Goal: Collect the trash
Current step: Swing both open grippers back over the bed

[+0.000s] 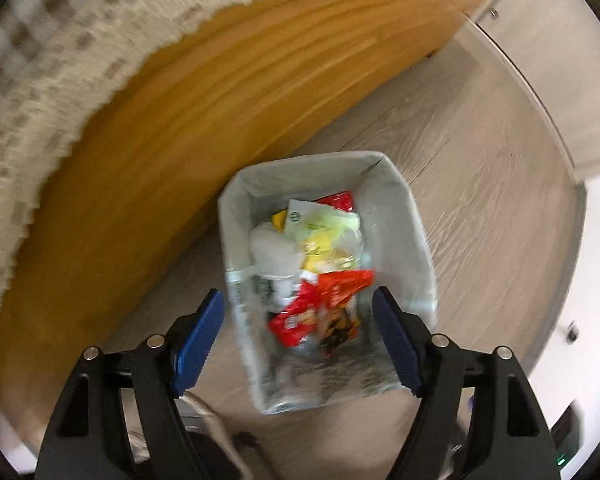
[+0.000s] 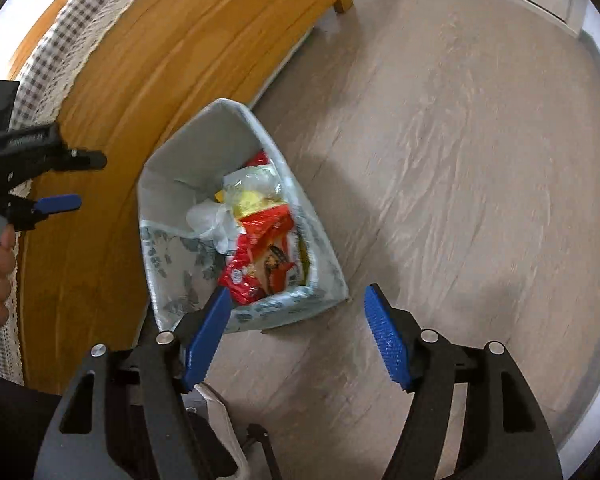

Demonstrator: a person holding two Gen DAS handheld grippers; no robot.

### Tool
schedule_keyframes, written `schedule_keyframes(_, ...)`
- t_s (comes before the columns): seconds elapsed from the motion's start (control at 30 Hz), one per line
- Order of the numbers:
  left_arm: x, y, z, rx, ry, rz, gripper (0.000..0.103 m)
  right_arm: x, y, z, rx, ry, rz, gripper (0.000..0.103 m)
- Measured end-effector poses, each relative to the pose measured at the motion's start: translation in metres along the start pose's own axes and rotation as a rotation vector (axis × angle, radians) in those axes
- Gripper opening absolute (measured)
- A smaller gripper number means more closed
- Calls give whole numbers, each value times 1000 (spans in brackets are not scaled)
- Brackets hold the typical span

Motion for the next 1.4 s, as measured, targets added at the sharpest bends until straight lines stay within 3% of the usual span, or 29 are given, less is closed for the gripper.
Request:
schedule_keyframes(0.17, 16, -16, -12, -9, 45, -8, 74, -7, -8, -24, 8, -60, 15, 66)
schedule_keyframes(0.5, 26, -92, -26, 129, 28, 98, 75, -14, -45, -62, 89, -192, 50, 66)
schedule_keyframes(0.57, 27, -116, -32, 149, 20, 135, 75, -18, -55, -70, 103, -215, 68, 66)
schedule_keyframes(0.7, 29, -183, -64, 180, -16, 291, 76, -34, -83, -102, 110, -265, 128, 66)
schedule_keyframes(0.87, 42, -258, -136, 185, -59, 466, 79, -49, -119, -163, 76, -344, 212, 66)
schedule_keyframes(1.07, 69, -321, -261, 99, -188, 678, 80, -57, -154, -265, -13, -459, 310, 66)
schedule_keyframes(1.13, 80, -333, -312, 68, -284, 753, 81, -57, -161, -306, -50, -504, 343, 66)
schedule_keyframes(1.23, 99, -335, -384, 15, -474, 794, 81, -54, -165, -364, -100, -553, 372, 66)
schedule_keyframes(1.4, 116, -354, -471, -108, -609, 873, 81, -51, -154, -470, -195, -609, 393, 66)
Point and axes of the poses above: each gripper's, at about its wrist camera, not at the fingertips, and y roughly the way its jaws point, z to its right, x to its underside, the point moved 10 cm from there along y, roughly the way its jaws point, and after that the axes turned 1 degree about -x, right-handed, at the moved point
